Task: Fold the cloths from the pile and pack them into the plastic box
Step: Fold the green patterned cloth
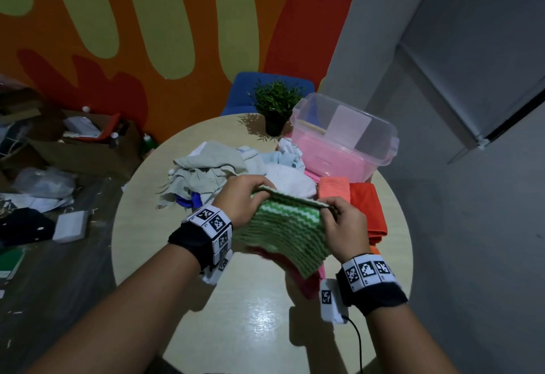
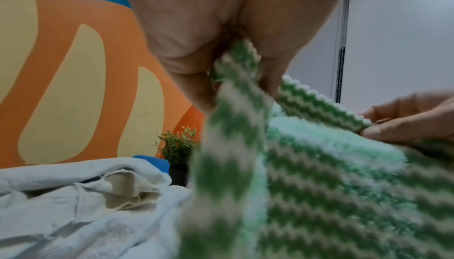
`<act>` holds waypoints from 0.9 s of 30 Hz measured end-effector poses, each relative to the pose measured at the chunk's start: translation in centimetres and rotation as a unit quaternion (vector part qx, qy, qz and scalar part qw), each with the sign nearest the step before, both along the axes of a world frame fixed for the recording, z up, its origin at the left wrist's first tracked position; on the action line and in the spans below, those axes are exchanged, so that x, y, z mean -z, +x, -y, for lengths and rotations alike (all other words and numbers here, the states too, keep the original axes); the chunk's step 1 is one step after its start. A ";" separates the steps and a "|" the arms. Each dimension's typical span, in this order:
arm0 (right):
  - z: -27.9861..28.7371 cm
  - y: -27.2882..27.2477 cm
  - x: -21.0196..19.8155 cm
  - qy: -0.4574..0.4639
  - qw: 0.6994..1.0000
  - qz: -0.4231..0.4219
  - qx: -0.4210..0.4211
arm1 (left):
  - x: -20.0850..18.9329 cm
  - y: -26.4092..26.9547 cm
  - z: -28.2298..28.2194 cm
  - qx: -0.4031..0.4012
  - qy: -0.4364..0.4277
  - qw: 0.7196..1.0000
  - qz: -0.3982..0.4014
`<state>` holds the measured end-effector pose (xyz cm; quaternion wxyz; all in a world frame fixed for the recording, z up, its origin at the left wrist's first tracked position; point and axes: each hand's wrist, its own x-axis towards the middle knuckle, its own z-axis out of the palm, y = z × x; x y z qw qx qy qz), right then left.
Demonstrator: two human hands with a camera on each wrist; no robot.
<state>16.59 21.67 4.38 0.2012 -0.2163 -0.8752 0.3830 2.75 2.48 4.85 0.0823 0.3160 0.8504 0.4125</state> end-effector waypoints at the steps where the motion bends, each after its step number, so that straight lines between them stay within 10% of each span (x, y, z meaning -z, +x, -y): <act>1: -0.4 0.2 0.0 0.004 1.000 -0.005 0.010 | 0.1 -0.2 0.3 -0.016 0.005 1.000 -0.004; 12: -2.2 1.7 0.3 -0.181 0.981 -0.066 0.032 | 2.3 -1.5 3.0 -0.095 0.068 0.990 0.073; 27: -3.7 3.7 0.2 -0.200 0.980 -0.005 -0.020 | 2.8 -0.1 6.1 -0.070 0.085 0.979 0.174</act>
